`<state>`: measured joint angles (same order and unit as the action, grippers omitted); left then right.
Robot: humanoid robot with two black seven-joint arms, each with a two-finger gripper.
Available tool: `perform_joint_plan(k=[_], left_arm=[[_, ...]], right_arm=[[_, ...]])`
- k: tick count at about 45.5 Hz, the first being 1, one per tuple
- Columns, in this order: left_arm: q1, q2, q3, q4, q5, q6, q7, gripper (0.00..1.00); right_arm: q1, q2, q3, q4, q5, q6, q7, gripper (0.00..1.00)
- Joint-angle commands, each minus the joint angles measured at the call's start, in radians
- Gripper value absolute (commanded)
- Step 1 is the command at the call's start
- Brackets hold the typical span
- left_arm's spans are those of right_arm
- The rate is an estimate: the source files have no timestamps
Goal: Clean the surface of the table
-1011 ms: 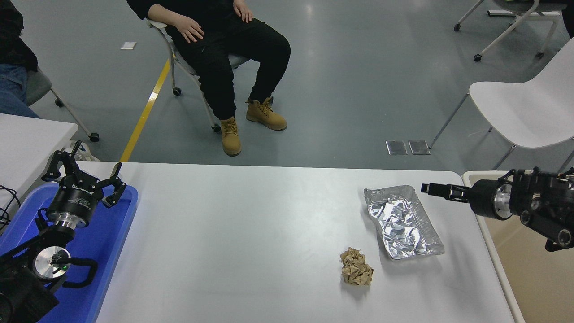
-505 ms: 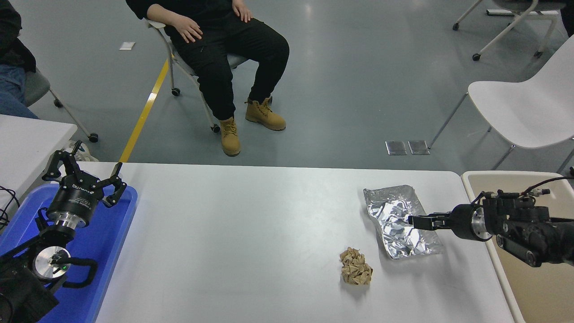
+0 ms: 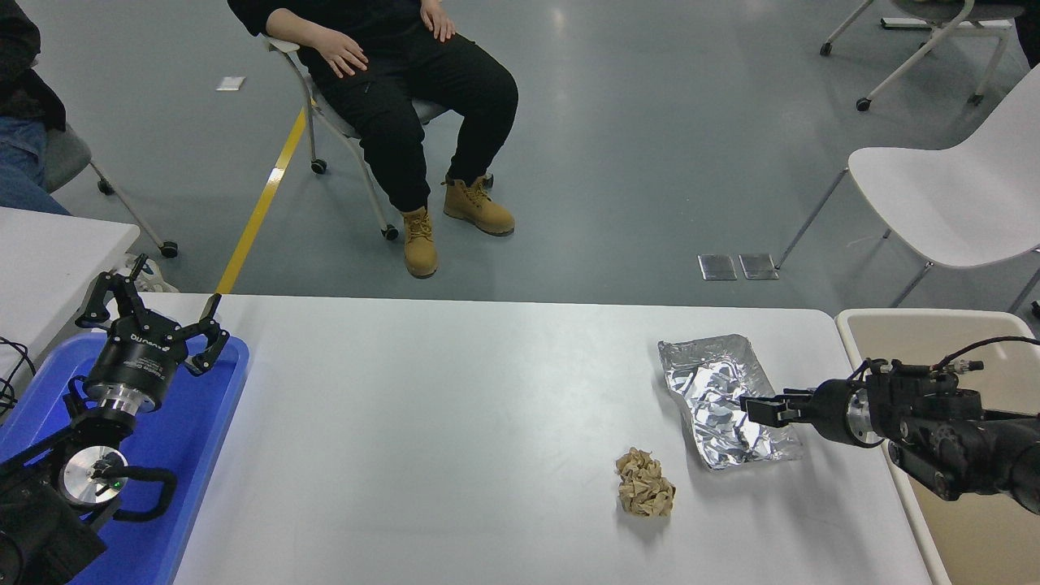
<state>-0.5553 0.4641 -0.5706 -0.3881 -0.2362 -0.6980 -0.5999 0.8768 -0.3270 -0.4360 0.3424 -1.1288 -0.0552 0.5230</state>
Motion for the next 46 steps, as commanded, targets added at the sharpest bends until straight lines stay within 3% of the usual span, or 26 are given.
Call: perform_joint_plan(k=[1,5,7,12,16,46], left_arm=[[0.0,-0.001,0.0,0.0,0.0,0.0,0.0,1.0],[0.0,-0.001,0.0,0.0,0.0,0.0,0.0,1.0],[0.0,-0.001,0.0,0.0,0.0,0.0,0.0,1.0],[0.0,-0.001,0.0,0.0,0.0,0.0,0.0,1.0],[0.0,-0.001,0.0,0.0,0.0,0.0,0.0,1.0],[0.0,0.001,0.0,0.0,0.0,0.0,0.0,1.0]], right_arm=[[-0.022,0.025,-0.001,-0.034,0.0,-0.017,0.0,0.6],[-0.022,0.026,-0.001,-0.033,0.0,-0.018,0.0,0.49],[-0.024,0.026,-0.003,-0.033,0.0,-0.018,0.0,0.35],[-0.025,0.025,-0.003,-0.034,-0.002,-0.018,0.002,0.19],[-0.027,0.025,-0.004,-0.034,-0.002,-0.02,0.002,0.0],[-0.01,0.017,0.023,-0.031,0.004,-0.052,0.005,0.0]])
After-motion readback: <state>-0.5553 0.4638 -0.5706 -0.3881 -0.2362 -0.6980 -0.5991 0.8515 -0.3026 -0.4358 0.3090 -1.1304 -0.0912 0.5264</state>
